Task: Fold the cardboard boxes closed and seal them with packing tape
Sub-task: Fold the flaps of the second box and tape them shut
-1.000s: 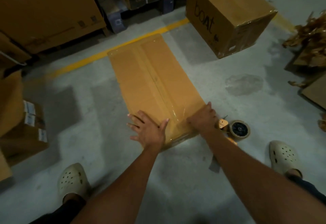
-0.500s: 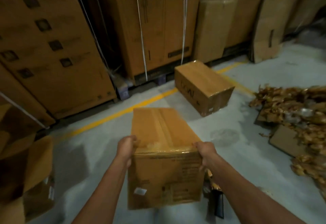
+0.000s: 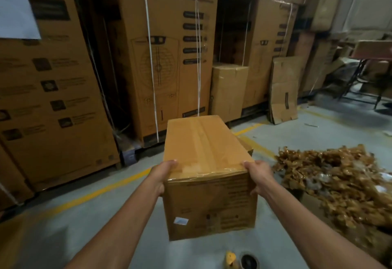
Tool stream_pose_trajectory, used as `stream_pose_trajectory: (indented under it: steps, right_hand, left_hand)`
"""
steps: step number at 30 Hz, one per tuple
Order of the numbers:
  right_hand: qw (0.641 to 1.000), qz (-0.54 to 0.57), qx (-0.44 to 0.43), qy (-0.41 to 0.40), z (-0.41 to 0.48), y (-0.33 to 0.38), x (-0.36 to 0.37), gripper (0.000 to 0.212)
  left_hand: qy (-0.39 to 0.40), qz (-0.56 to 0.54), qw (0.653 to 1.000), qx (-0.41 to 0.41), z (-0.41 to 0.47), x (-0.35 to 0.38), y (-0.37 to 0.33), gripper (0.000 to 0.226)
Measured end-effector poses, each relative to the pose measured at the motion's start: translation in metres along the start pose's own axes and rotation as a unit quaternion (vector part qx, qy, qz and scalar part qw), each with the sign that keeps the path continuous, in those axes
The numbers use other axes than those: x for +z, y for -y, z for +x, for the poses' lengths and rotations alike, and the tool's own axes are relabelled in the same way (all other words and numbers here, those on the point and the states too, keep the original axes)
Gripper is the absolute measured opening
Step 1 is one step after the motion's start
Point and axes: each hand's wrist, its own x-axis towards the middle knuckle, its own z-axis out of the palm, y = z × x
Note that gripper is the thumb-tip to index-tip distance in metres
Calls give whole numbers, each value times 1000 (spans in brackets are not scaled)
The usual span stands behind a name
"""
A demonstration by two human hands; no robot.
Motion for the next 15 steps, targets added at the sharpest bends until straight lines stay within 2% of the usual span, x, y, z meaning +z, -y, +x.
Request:
stream_pose_trajectory:
  steps: [5, 11, 15]
  right_hand:
    - [998, 19, -63, -23, 119, 31, 8, 28]
    - [986, 6, -145, -79, 294, 75, 46, 67]
    - [986, 39, -154, -59, 396, 79, 62, 77]
  left_hand:
    - [20, 9, 999, 50, 106, 52, -34, 36]
    - [23, -3, 993, 112, 278, 138, -84, 43]
    - [14, -6, 993, 120, 375, 190, -103, 60]
